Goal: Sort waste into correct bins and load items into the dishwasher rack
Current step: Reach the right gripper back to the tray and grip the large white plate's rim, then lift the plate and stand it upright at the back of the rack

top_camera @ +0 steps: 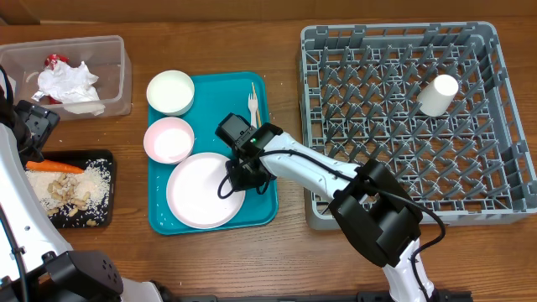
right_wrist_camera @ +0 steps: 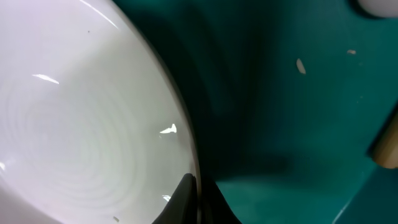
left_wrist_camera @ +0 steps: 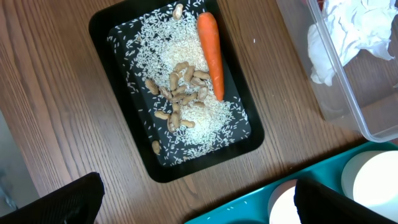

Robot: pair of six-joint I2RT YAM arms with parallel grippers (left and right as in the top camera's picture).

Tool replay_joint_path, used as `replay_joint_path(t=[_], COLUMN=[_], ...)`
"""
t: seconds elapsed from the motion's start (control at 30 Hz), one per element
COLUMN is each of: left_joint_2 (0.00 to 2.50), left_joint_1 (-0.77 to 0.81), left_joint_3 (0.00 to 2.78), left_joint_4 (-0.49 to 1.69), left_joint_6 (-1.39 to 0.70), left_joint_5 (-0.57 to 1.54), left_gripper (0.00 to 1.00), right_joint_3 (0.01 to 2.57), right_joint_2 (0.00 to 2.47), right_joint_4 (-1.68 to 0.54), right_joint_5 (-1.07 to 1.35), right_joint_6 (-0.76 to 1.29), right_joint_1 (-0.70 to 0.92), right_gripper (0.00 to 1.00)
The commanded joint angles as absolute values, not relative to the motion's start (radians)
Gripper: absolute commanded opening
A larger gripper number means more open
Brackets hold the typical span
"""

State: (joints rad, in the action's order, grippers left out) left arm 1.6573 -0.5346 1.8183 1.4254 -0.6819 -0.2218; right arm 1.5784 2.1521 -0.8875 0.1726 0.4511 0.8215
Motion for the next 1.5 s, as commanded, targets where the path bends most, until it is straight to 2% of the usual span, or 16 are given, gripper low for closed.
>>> replay_joint_path(t=[0.0, 0.33, 0.6, 0.73, 0.97, 1.1, 1.27, 1.47], left_joint_2=[1.662, 1.662, 1.662, 1.662, 1.662, 1.662, 1.662, 1.662], left_joint_1=[-0.535, -0.535, -0.535, -0.535, -0.535, -0.535, -0.535, -0.535], left_joint_3=[1.813, 1.813, 1.813, 1.813, 1.813, 1.813, 1.813, 1.813], left_joint_4=[1.428, 1.428, 1.428, 1.428, 1.428, 1.428, 1.428, 1.428], left_joint_6=[-0.695, -0.695, -0.695, -0.695, -0.695, -0.695, -0.695, -0.695], left_joint_5=[-0.243, -0.243, -0.243, -0.243, -0.243, -0.243, -0.243, -0.243], left_gripper=[1.0, 1.0, 1.0, 1.0, 1.0, 1.0, 1.0, 1.0], right_joint_3=[1.607, 1.811, 2.0, 2.1, 2.141, 2.088, 1.966, 1.828], right_joint_2=[2.162, 2.103, 1.984, 1.907, 1.848, 1.859, 1.861, 1.861], right_joint_4=[-0.961, -1.297, -1.507, -1.561, -1.43, -1.301, -1.14, -0.975], right_joint_5=[0.165, 0.128, -0.134, -0.307, -0.65, -0.698, -0.869, -0.935], right_joint_6=[0.441, 0.342, 0.341, 0.368, 0.336, 0.224, 0.203, 0.152], right_joint_1=[0.805, 0.721, 0.641, 0.542, 0.355, 0.28, 0.213, 0.165], right_gripper=[0.04, 0.04, 0.04, 0.04, 0.04, 0.04, 0.04, 0.04])
